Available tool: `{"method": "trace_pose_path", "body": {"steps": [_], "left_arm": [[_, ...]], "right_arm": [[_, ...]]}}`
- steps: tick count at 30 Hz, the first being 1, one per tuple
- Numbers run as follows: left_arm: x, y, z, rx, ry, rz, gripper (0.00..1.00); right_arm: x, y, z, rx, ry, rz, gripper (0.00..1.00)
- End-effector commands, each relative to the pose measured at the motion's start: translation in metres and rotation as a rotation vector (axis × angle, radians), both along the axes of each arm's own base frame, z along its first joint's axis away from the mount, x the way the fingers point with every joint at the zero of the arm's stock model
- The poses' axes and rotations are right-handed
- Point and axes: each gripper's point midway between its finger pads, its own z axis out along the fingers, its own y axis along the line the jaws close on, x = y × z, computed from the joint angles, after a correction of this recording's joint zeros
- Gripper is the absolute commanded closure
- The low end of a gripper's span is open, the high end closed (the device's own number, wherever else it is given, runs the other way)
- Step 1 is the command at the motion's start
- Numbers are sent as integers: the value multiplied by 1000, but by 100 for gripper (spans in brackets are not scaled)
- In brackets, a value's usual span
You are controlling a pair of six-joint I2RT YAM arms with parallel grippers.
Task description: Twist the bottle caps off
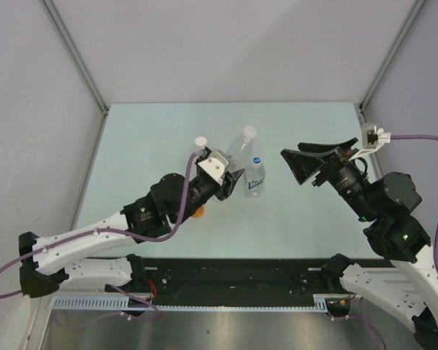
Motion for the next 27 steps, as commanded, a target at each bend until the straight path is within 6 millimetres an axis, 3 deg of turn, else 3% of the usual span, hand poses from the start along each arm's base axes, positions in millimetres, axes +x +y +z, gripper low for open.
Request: {"method": "trace_pose_path", "body": {"steps": [1,15,27], "left_arm": [[14,9,8,42,-57,179,100],[8,-15,-9,95,-47,172,100],[5,-24,-17,119,-42,148,100]], "right_arm": [[14,-13,22,160,40,-102,21],[26,28,7,120,101,-45,26],[33,36,6,104,86,-49,29]]}}
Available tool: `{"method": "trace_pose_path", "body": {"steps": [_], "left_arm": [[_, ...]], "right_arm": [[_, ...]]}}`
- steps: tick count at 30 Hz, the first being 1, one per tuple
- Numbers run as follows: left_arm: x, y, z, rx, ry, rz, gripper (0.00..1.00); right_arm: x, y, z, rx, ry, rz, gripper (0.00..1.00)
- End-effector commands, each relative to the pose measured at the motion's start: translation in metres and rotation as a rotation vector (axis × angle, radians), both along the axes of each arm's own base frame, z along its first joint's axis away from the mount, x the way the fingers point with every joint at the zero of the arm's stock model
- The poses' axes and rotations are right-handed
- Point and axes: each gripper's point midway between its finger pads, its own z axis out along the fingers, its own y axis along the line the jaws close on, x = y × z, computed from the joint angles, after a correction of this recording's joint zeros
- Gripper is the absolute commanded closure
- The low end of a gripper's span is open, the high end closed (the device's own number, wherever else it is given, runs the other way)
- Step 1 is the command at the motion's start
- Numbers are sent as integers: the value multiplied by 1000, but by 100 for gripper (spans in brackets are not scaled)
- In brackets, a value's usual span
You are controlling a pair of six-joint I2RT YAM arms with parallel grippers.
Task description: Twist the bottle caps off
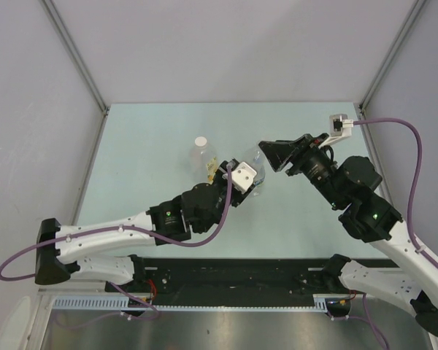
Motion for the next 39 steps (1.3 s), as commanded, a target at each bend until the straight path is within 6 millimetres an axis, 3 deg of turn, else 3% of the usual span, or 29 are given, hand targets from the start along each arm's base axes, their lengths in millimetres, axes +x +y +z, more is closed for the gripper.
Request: {"method": "trace_pose_path", "body": {"steps": [1,10,13,20,29,39], "left_arm": [[-1,-3,23,-50,-28,-1,100],[-2,-4,20,-44,-24,-5,100],[-3,-4,21,-48,-23,-8,100],[-4,-5,16,-39,-20,-13,100],[-5,-5,13,-32,-16,-13,100],[-4,-7,9,-29,-8,-12,100]], "right_arm": [[0,-2,27,51,-62,-11,30],[4,3,20,28,-48,-8,44],[3,3,20,28,-50,-9,53],[4,0,22,33,-51,-24,37],[4,-3,22,31,-53,-34,40],[2,-9,22,21,-61,-48,66]]}}
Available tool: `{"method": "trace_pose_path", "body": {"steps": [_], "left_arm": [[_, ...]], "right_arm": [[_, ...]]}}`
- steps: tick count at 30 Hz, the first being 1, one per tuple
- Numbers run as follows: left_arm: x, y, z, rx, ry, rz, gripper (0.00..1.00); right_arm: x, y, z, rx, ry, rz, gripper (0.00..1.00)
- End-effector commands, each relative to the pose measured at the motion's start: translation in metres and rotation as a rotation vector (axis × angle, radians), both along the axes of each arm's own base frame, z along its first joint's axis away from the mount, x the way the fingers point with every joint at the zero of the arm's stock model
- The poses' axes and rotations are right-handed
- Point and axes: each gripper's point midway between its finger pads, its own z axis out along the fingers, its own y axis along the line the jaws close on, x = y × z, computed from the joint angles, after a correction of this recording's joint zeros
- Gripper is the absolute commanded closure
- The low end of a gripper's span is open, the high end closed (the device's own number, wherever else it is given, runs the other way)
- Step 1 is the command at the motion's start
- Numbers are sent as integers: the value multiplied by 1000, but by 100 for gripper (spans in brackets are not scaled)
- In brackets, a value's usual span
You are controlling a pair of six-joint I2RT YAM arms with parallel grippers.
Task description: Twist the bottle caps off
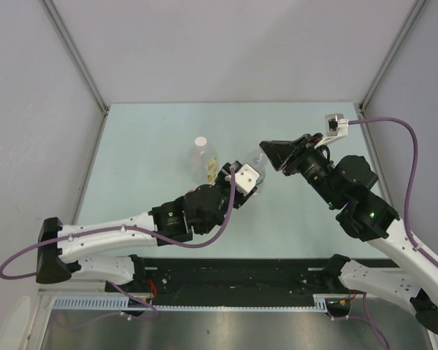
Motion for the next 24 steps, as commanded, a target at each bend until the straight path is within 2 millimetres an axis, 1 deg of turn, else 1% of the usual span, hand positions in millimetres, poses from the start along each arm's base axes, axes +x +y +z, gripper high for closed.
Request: {"method": "trace_pose_path", "body": {"steps": [1,2,3,4,5,6,8,9,10,11,12,13,14,16,17,19,21,22,23,24], "left_arm": [[-1,-2,16,-48,-15,1,100],[-1,-2,16,-49,-12,1,100],[-1,-3,15,-47,-11,-1,100],[-2,-2,16,-50,-10,-1,100],[-2,-2,18,-56,-11,-4,100],[-5,-5,18,-56,-5,-31,100],[-17,-10,27,-78,-2,-119,100],[-35,-18,36,-102,4,-245,100],[-48,-23,39,-107,5,-333,100],[-60,-25,48,-122,3,-406,100],[-86,-30,52,-129,24,-557,100],[-94,-29,54,-128,41,-616,100],[-105,-29,62,-145,59,-681,100],[-124,-23,68,-154,94,-808,100],[-132,-20,74,-175,121,-858,100],[-145,-9,84,-204,136,-962,100],[-152,0,92,-234,136,-1022,100],[-159,6,93,-238,163,-1093,100],[-162,9,97,-256,178,-1120,100],[-165,12,97,-253,191,-1160,100]], "right_arm": [[-2,-14,24,41,-46,-42,69],[-1,-13,23,39,-44,-42,79],[-2,-13,23,37,-49,-40,87],[-3,-13,24,38,-52,-37,96],[-3,-13,24,27,-62,-34,100],[-6,-10,27,24,-77,-8,100],[-13,-4,31,-13,-133,41,100],[-23,3,35,-22,-173,109,100],[-29,8,37,-39,-207,150,100],[-36,11,40,-51,-240,194,100],[-47,17,40,-82,-283,263,100],[-53,19,40,-99,-311,302,100],[-70,25,39,-117,-351,395,100],[-82,27,35,-151,-389,467,100],[-94,29,33,-161,-411,533,100],[-106,29,31,-178,-440,593,100],[-122,30,28,-187,-468,678,100],[-128,31,28,-189,-482,711,100],[-137,32,26,-192,-498,769,100],[-141,33,24,-197,-504,801,100]]}}
